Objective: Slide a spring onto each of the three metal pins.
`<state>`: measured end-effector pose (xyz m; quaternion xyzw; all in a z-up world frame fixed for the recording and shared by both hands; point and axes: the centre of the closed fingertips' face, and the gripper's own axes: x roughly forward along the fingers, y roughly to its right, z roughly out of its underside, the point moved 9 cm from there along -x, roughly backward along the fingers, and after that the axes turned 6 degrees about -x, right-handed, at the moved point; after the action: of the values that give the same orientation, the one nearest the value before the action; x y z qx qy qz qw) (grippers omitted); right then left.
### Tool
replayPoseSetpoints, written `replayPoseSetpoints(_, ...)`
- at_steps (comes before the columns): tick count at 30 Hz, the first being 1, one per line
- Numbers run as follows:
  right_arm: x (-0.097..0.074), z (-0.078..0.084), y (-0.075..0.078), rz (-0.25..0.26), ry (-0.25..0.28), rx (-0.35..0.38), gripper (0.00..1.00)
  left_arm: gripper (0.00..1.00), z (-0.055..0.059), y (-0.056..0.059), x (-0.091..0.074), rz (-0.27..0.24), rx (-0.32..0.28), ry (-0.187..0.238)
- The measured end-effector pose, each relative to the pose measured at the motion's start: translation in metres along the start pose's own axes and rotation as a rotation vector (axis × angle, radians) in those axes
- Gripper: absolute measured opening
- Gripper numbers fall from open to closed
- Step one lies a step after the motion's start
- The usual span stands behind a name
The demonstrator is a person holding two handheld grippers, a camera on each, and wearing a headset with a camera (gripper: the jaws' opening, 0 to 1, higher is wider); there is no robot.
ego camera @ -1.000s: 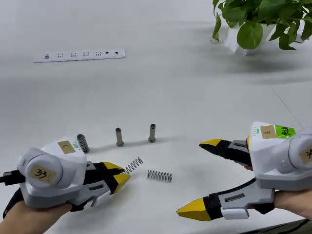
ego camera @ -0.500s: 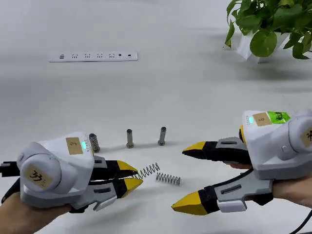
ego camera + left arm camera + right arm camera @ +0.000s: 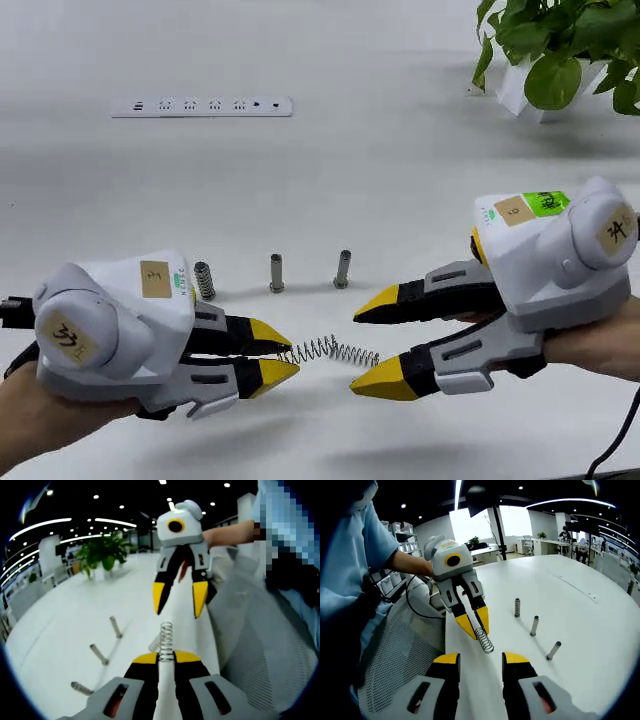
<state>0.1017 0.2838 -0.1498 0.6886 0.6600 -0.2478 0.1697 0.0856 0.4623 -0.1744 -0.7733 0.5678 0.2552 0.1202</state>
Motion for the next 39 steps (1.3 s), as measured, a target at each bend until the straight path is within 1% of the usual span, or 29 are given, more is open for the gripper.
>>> replayPoseSetpoints(3, 0.002, 0.0, 0.001, -0.019, -0.007, -0.011, 0.3, 0.1, -0.001, 0.0, 0.0, 0.008, 0.006, -0.001)
replayPoseSetpoints(5, 0.003, 0.0, 0.002, -0.037, -0.024, -0.032, 0.29, 0.1, -0.002, 0.0, 0.001, 0.015, 0.02, -0.003)
replayPoseSetpoints(9, 0.006, 0.0, 0.005, -0.051, -0.038, -0.048, 0.26, 0.1, -0.003, -0.001, 0.003, 0.027, 0.039, -0.007)
replayPoseSetpoints(13, 0.007, 0.0, 0.005, -0.065, -0.045, -0.065, 0.24, 0.1, -0.006, -0.001, 0.005, 0.032, 0.045, -0.002)
replayPoseSetpoints(18, 0.008, 0.0, 0.006, -0.067, -0.051, -0.08, 0.2, 0.1, -0.008, 0.0, 0.006, 0.039, 0.041, 0.012)
replayPoseSetpoints(21, 0.008, 0.002, 0.007, -0.071, -0.064, -0.098, 0.17, 0.1, -0.008, 0.0, 0.006, 0.042, 0.041, 0.013)
replayPoseSetpoints(25, 0.007, 0.003, 0.007, -0.07, -0.06, -0.088, 0.15, 0.1, -0.007, 0.001, 0.007, 0.043, 0.037, 0.012)
replayPoseSetpoints(27, 0.007, 0.002, 0.008, -0.065, -0.053, -0.092, 0.12, 0.1, -0.008, 0.002, 0.008, 0.049, 0.038, 0.013)
replayPoseSetpoints(30, 0.007, 0.002, 0.009, -0.063, -0.066, -0.093, 0.12, 0.1, -0.008, 0.002, 0.009, 0.047, 0.031, 0.014)
replayPoseSetpoints(36, 0.006, 0.003, 0.01, -0.065, -0.073, -0.089, 0.12, 0.1, -0.009, 0.004, 0.009, 0.045, 0.015, 0.026)
replayPoseSetpoints(39, 0.006, 0.004, 0.009, -0.067, -0.08, -0.09, 0.13, 0.1, -0.011, 0.004, 0.01, 0.044, 0.001, 0.04)
